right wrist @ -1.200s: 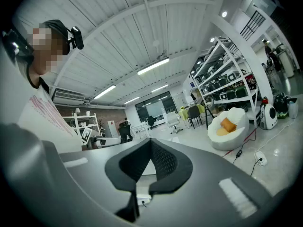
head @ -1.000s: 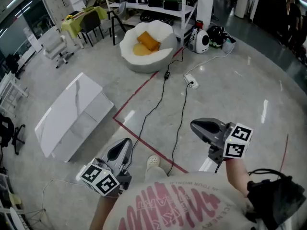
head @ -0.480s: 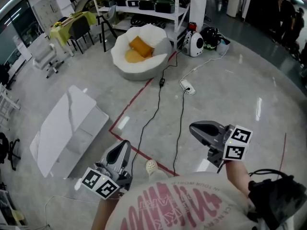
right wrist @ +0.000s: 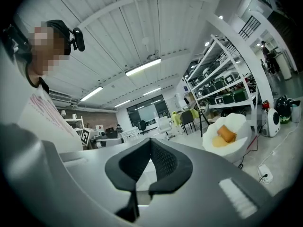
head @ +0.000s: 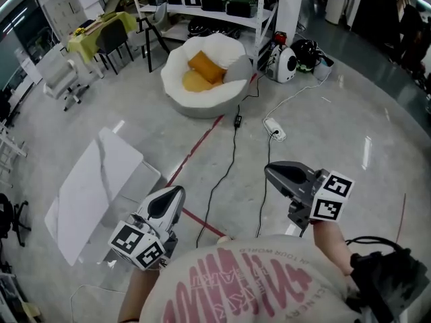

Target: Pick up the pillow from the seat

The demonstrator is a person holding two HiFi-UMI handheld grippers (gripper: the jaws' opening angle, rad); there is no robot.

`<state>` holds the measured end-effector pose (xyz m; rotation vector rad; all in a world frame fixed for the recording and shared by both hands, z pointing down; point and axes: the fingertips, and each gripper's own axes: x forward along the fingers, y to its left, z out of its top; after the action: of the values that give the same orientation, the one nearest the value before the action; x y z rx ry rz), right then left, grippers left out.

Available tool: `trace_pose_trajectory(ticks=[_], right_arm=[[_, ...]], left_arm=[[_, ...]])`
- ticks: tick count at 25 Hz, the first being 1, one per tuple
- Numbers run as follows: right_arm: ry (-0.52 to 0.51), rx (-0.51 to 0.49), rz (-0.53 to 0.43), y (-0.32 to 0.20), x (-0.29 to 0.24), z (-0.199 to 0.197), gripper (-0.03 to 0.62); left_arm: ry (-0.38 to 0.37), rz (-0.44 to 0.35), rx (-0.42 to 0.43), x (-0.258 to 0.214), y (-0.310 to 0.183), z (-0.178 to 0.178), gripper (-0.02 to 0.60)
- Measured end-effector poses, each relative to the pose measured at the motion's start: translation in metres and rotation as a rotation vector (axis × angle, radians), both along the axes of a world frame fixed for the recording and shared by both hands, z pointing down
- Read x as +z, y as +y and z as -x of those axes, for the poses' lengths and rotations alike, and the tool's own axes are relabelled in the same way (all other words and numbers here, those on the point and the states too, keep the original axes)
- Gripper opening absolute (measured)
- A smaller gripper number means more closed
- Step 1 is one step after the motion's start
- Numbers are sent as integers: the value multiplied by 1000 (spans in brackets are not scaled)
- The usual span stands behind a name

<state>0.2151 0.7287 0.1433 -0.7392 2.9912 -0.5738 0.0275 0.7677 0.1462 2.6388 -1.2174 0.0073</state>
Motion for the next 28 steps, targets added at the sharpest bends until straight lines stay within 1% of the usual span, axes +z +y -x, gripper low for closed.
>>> trace_pose_trajectory(ticks=[5, 9, 12, 15, 18, 20, 22, 25, 28], right_arm=[[5, 2, 7, -23, 8, 29, 6], [14, 3, 20, -33, 11, 36, 6], [-12, 6, 34, -43, 13, 41, 6], [-29, -14, 40, -52, 14, 53, 6], [24, -50, 25, -56, 20, 66, 6], [65, -61, 16, -56, 25, 69, 6], [80, -61, 15, -56, 27, 70, 6], [80, -44, 30, -61, 30, 67, 6], [64, -29, 67, -71, 39, 64, 6]], left_arm=[[18, 2, 13, 7, -25, 27, 14], [22, 9, -5, 9, -37, 36, 14], [35, 13, -19, 10, -38, 44, 14], [62, 22, -46, 13, -40, 56, 14], [83, 21, -78, 11, -42, 68, 14], [74, 23, -88, 13, -42, 71, 15], [58, 34, -87, 17, -43, 71, 14], [55, 50, -74, 23, -48, 68, 14], [58, 72, -59, 31, -59, 64, 14]])
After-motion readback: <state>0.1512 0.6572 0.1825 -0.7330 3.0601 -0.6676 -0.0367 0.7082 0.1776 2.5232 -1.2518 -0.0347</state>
